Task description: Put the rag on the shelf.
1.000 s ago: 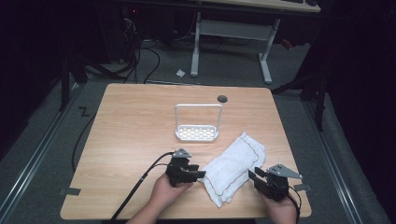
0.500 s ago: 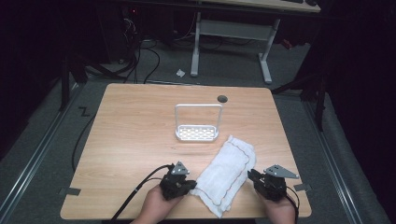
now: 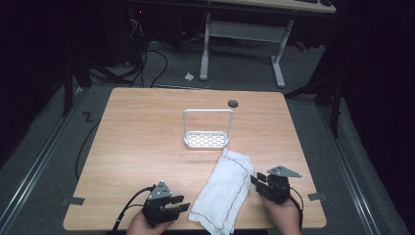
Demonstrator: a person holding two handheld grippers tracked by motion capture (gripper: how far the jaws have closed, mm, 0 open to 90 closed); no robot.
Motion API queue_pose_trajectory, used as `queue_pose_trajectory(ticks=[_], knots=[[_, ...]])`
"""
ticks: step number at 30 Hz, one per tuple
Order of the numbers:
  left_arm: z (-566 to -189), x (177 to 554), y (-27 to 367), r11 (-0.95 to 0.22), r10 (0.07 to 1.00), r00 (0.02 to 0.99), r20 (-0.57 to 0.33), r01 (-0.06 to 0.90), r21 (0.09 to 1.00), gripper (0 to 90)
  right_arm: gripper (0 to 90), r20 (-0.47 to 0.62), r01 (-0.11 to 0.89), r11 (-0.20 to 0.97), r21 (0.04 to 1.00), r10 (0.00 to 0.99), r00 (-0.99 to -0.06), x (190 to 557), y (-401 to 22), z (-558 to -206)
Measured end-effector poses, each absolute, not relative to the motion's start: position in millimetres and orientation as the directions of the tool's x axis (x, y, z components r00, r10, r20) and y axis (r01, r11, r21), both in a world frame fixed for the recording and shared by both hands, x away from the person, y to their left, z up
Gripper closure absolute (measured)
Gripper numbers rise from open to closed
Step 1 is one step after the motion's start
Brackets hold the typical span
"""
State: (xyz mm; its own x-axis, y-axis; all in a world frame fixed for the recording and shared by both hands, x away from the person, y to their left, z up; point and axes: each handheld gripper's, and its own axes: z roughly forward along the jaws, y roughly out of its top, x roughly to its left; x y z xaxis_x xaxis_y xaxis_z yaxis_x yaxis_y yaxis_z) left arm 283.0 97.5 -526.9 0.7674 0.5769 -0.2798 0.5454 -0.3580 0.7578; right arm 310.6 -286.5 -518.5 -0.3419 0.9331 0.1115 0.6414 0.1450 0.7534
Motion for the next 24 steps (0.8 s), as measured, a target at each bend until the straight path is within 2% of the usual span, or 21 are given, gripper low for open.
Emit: queue_pose_trajectory(ticks=[5, 6, 8, 9, 13, 14, 18, 21, 24], knots=[[-534.6, 289.2, 104.1, -0.345, 0.585, 0.751, -0.306, 0.571, 0.745, 57.4, 65.1, 0.097, 0.685, 0.152, 0.713, 0.946, -0.311, 336.9, -284.6, -523.0], [-534.6, 289.1, 103.7, -0.346, 0.583, 0.753, -0.303, 0.568, 0.746, 57.2, 68.7, 0.09, 0.69, 0.165, 0.705, 0.944, -0.318, 339.1, -282.9, -524.8], [-534.0, 289.8, 102.1, -0.346, 0.576, 0.758, -0.307, 0.566, 0.749, 56.5, 83.8, 0.063, 0.685, 0.204, 0.699, 0.937, -0.343, 341.4, -279.4, -524.9], [-533.7, 290.4, 100.3, -0.343, 0.573, 0.759, -0.309, 0.565, 0.751, 56.4, 85.5, 0.037, 0.677, 0.224, 0.701, 0.937, -0.347, 342.8, -277.3, -522.5], [-530.3, 295.8, 88.9, -0.339, 0.562, 0.764, -0.319, 0.564, 0.753, 55.7, 86.1, -0.017, 0.622, 0.248, 0.743, 0.935, -0.353, 349.9, -272.5, -510.6], [-525.6, 302.2, 74.0, -0.345, 0.548, 0.777, -0.31, 0.547, 0.762, 55.5, 85.9, -0.031, 0.608, 0.253, 0.752, 0.936, -0.351, 359.6, -270.3, -505.1], [-524.7, 320.5, 32.4, -0.362, 0.533, 0.797, -0.285, 0.519, 0.774, 55.4, 85.5, -0.055, 0.644, 0.278, 0.713, 0.937, -0.344, 385.5, -266.3, -513.9], [-531.4, 326.6, 4.8, -0.43, 0.541, 0.813, -0.216, 0.488, 0.76, 56.2, 84.8, -0.051, 0.663, 0.288, 0.691, 0.934, -0.353, 393.4, -264.9, -522.9], [-533.5, 322.9, -2.9, -0.458, 0.549, 0.819, -0.167, 0.462, 0.76, 58.2, 84.9, -0.041, 0.661, 0.285, 0.694, 0.932, -0.359, 394.7, -264.3, -523.7]])
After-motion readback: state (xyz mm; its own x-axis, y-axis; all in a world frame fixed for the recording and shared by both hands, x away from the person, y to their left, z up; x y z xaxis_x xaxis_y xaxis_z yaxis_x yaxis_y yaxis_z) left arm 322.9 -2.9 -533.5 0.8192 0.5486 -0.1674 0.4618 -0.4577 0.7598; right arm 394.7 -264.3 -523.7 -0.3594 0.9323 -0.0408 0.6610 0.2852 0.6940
